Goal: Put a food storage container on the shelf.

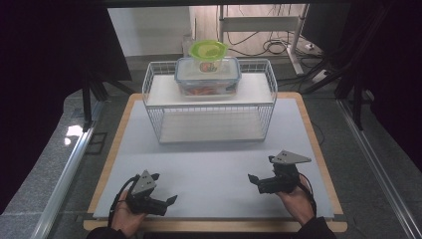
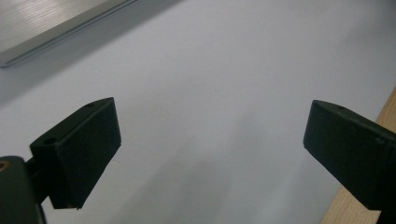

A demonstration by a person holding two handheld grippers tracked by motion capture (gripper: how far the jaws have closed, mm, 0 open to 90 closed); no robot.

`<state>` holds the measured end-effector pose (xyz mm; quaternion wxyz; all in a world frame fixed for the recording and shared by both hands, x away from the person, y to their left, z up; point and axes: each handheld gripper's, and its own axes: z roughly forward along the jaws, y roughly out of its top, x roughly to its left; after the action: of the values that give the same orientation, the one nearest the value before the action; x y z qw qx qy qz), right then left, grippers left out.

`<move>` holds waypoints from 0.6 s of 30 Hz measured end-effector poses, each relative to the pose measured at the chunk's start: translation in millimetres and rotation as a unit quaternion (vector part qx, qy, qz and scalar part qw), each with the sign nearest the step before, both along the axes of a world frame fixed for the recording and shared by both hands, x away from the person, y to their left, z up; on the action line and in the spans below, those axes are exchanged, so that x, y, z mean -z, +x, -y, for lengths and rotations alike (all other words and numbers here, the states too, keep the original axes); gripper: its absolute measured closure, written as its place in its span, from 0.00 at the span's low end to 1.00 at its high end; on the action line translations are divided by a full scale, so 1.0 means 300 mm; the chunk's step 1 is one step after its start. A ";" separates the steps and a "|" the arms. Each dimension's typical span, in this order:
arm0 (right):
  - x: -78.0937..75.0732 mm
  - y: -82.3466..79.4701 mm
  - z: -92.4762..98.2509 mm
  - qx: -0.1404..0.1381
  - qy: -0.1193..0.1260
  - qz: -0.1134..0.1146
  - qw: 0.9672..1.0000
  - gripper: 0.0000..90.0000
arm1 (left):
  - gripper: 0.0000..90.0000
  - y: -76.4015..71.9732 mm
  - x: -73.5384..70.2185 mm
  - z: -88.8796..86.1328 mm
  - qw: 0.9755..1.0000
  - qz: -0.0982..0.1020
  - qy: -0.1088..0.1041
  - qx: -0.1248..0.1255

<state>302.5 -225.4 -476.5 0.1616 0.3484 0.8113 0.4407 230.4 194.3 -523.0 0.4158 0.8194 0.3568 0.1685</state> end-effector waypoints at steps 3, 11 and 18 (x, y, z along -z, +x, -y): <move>0.025 -0.009 0.006 0.004 -0.018 0.001 1.000 0.00 | 0.04 0.000 0.001 0.001 1.000 0.000 0.001 0.001; 0.094 -0.028 0.005 -0.002 -0.028 -0.040 0.999 0.00 | 0.05 0.000 0.009 0.009 1.000 -0.003 0.013 0.008; 0.117 -0.030 -0.004 -0.008 -0.052 -0.059 0.997 0.00 | 0.04 0.000 0.010 0.010 1.000 -0.003 0.013 0.009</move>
<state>293.5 -224.2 -511.7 0.1277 0.3585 0.8441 0.3777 230.4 191.3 -526.0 0.4053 0.8287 0.3479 0.1671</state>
